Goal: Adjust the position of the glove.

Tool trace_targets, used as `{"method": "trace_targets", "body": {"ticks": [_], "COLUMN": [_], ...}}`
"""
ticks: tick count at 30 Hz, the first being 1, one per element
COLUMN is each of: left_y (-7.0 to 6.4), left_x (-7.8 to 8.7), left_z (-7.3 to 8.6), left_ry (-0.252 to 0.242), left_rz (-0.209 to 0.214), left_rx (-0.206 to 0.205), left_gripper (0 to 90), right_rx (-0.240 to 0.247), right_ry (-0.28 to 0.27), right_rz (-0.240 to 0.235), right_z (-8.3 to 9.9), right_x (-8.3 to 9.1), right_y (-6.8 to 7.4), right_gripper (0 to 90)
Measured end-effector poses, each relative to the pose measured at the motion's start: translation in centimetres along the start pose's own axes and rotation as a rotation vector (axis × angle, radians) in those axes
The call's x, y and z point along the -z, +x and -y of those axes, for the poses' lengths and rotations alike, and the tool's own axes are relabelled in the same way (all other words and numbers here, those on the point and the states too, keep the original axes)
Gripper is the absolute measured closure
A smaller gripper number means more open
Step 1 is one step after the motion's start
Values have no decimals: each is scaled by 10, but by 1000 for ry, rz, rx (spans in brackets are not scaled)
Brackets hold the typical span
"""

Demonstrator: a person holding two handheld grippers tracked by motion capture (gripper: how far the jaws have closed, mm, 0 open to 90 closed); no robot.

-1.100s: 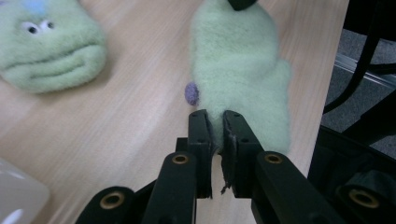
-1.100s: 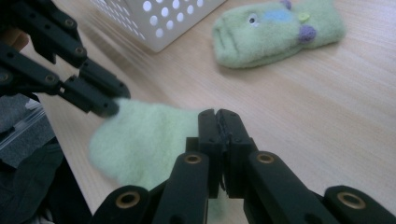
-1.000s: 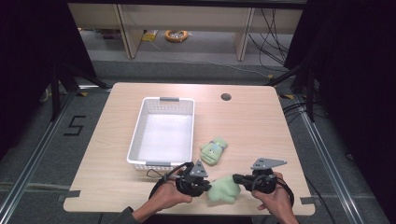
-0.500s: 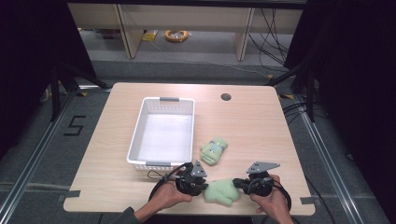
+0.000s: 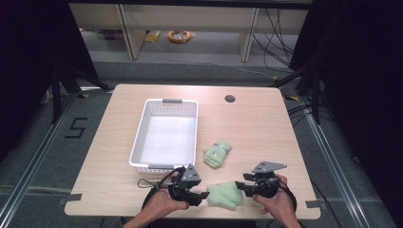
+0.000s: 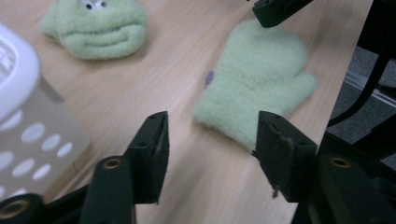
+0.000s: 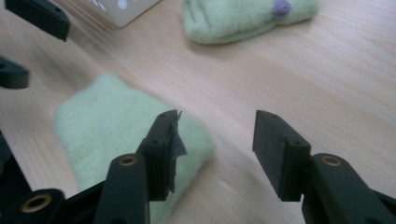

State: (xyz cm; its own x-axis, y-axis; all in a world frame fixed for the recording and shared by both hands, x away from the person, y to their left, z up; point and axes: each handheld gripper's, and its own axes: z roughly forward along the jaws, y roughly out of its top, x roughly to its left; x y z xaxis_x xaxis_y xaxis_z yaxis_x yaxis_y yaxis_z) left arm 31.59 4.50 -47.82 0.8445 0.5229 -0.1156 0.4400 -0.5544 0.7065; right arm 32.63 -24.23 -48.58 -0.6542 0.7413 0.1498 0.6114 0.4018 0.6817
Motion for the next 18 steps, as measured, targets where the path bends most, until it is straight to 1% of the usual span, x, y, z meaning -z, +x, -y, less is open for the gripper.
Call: {"method": "trace_targets", "body": {"ticks": [1, 2, 3, 4, 5, 6, 7, 8, 9, 10, 11, 12, 13, 14, 15, 16, 17, 18], "left_y": [-2, -2, -2, -3, -3, -4, -4, -4, -4, -4, -4, -4, -3, -3, -3, -3, -4, -4], "left_x": [0, 2, 2, 4, 4, 5, 6, 8, 9, 9, 10, 11, 12, 12, 12, 13, 13, 15], "left_z": [2, 6, 6, 11, 11, 12, 14, 15, 16, 18, 18, 20, 20, 23, 23, 23, 25, 26], "left_ry": [-12, 2, 2, 0, 0, -4, -8, -3, -6, -11, -18, -15, -21, -22, -22, -19, -26, -21], "left_rz": [0, -4, -4, 6, 6, 8, 7, 10, 10, 6, 12, 5, 4, -4, -4, -1, -5, -4], "left_rx": [37, 24, 24, 52, 52, 65, 76, 58, 68, 91, 87, 103, 94, 111, 111, 101, 115, 118], "left_gripper": [425, 390, 381, 371, 368, 368, 366, 354, 354, 349, 346, 344, 336, 333, 329, 329, 328, 324], "right_rx": [0, 14, 15, 14, 14, 10, 18, 3, 3, 13, 7, 1, 5, 6, 6, -3, -5, -6], "right_ry": [0, -12, -19, -17, -17, -19, -27, -41, -41, -34, -34, -37, -40, -50, -50, -51, -48, -47], "right_rz": [0, 10, 4, 14, 14, 17, 22, 20, 20, 22, 24, 18, 28, 17, 17, 24, 23, 16], "right_z": [0, -2, -3, -5, -5, -6, -8, -12, -12, -14, -17, -20, -26, -30, -30, -34, -38, -42], "right_x": [0, -1, -2, -1, -1, -2, -3, -5, -5, -5, -6, -7, -11, -14, -14, -16, -18, -21], "right_y": [0, -1, -2, -2, -2, -3, -4, -5, -5, -7, -7, -9, -11, -13, -13, -14, -14, -15], "right_gripper": [502, 494, 488, 484, 484, 483, 481, 480, 480, 480, 480, 480, 480, 481, 481, 482, 482, 482]}}
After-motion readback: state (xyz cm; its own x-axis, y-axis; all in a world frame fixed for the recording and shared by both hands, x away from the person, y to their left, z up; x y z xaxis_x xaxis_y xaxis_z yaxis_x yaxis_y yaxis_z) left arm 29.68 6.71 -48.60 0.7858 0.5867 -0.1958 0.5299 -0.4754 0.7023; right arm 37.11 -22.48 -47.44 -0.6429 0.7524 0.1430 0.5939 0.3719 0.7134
